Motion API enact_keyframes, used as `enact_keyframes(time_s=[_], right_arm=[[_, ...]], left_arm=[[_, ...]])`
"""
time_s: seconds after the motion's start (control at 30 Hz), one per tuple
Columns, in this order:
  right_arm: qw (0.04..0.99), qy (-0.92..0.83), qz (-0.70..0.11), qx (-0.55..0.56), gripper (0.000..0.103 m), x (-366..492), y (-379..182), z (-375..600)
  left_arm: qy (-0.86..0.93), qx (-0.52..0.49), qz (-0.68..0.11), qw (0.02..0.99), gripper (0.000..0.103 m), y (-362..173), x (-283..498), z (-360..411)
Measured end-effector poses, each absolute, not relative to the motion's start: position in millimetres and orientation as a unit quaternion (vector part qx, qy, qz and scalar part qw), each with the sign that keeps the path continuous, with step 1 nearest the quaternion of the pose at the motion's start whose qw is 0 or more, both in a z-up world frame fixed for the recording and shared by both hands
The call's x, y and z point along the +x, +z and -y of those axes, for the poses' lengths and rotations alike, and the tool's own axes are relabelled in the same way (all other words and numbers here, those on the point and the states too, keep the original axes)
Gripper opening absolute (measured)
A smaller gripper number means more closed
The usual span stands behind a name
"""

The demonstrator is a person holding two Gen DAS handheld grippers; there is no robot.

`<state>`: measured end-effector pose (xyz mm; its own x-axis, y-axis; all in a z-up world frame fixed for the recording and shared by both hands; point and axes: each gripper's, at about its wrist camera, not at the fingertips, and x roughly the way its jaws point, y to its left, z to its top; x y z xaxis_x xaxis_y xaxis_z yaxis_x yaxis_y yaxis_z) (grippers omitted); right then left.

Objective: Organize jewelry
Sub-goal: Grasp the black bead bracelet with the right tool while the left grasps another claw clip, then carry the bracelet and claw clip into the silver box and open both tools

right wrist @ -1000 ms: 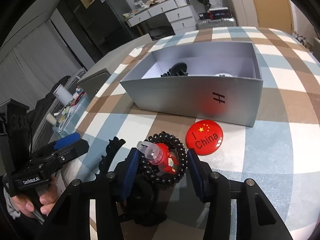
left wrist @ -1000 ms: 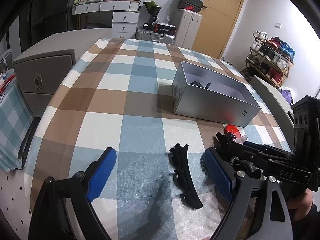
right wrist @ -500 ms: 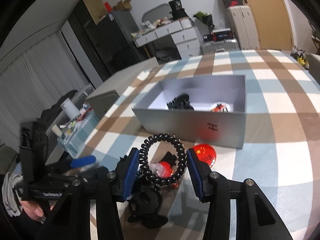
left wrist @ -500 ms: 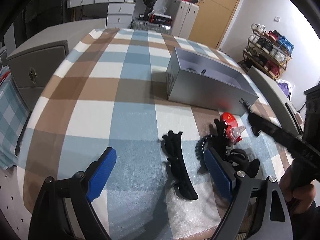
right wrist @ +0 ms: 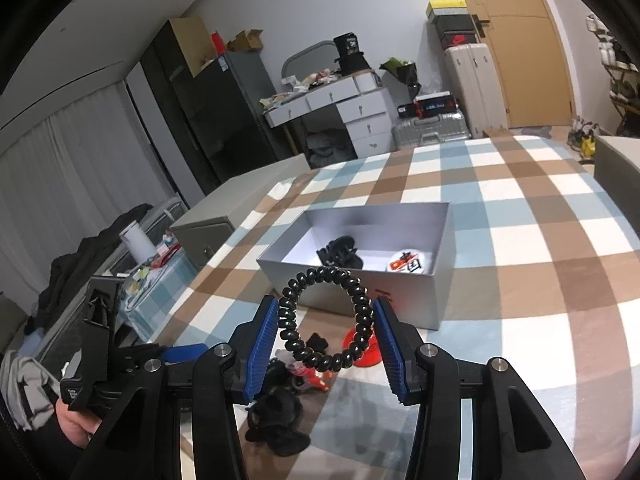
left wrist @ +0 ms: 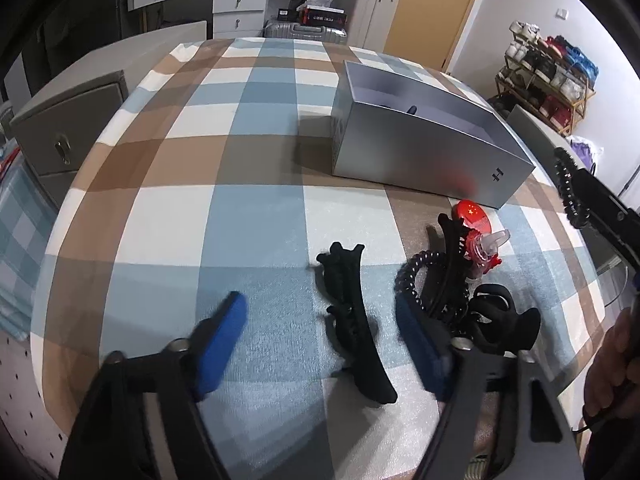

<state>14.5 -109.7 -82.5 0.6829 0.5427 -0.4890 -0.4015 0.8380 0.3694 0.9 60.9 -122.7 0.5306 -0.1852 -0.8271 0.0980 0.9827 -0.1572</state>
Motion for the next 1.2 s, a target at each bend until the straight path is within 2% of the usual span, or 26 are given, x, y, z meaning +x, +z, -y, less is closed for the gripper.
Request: enact_keyframes(time_s=[0.07, 0.17, 0.6, 1.2], right_arm=[[0.910, 0.257, -0.301, 0.120, 0.047, 14.3, -82.3, 113.6], [0.911, 0.255, -0.300, 0.126, 0.047, 14.0, -83.2, 117.8], [0.915, 0.253, -0.287, 0.124, 0.047, 13.4, -77.9, 126.1], [0.917, 0.276, -0.267, 0.104, 0.047, 42.7, -58.1, 115.8]], left_arm=[[-0.079, -0.039, -0.482, 0.872, 0.034, -122.1, 1.6, -58.3], [-0.091, -0.029, -0.488, 0.867, 0.016, -121.5, 1.0, -51.4], [-0.108, -0.007, -0.455, 0.884, 0.015, -91.6, 2.3, -39.3], [-0.134, -0.011, -0.396, 0.908, 0.015, -49.6, 46.1, -31.7]])
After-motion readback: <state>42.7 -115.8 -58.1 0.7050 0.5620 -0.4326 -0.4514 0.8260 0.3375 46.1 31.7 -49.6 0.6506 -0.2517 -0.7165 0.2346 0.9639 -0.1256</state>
